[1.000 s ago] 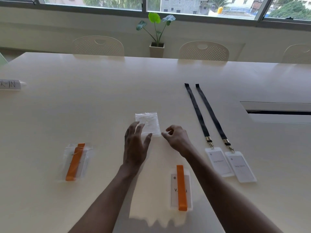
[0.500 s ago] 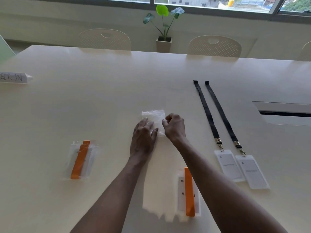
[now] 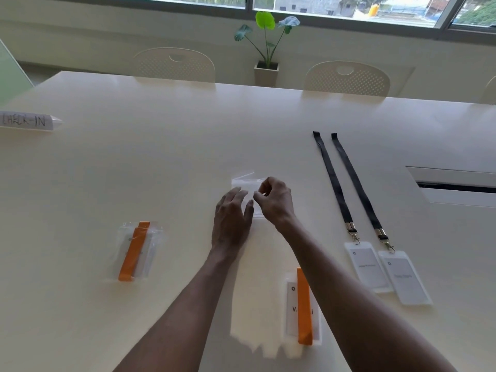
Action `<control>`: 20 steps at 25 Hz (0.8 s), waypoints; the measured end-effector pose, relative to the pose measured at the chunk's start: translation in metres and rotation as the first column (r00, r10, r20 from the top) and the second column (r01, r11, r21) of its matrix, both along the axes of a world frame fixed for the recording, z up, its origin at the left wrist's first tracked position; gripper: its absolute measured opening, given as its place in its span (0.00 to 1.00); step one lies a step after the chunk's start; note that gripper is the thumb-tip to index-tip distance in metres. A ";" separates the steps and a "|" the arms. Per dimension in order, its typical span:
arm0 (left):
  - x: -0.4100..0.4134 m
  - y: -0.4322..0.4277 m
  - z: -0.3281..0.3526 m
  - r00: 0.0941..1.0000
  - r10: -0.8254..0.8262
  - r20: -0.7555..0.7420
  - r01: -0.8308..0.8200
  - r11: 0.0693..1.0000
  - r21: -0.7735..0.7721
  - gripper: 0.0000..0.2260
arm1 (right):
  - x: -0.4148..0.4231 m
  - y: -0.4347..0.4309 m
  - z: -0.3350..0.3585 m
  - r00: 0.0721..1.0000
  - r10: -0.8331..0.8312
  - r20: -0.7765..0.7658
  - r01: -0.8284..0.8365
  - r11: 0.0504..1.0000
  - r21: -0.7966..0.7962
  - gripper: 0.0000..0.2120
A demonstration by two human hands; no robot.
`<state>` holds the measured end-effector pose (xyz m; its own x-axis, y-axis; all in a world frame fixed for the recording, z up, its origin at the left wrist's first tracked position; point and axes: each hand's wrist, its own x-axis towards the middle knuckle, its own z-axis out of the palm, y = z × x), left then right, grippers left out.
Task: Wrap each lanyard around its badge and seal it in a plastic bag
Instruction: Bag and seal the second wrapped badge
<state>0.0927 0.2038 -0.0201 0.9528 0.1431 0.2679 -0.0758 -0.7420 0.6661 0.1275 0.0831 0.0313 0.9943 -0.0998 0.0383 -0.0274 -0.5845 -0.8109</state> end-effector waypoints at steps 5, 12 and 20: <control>-0.015 0.001 0.009 0.958 0.177 0.227 -0.143 0.977 -0.157 0.10 | -0.020 0.001 0.017 0.988 0.029 0.149 -0.029 1.000 -0.003 0.05; -0.047 0.008 0.048 0.985 0.060 -0.159 -0.170 0.344 -0.923 0.18 | -0.079 -0.017 0.030 0.882 0.259 0.393 -0.166 0.952 -0.256 0.07; -0.105 0.023 0.079 0.935 -0.265 -0.236 -0.196 0.167 -0.966 0.04 | -0.149 -0.055 0.034 0.804 0.455 0.382 -0.215 0.822 -0.528 0.08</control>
<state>-0.0123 0.2267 0.0593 0.9420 0.0256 -0.3347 0.2714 0.5287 0.8043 -0.0211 0.0281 0.0652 0.8000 0.3839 0.4611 0.5526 -0.7708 -0.3170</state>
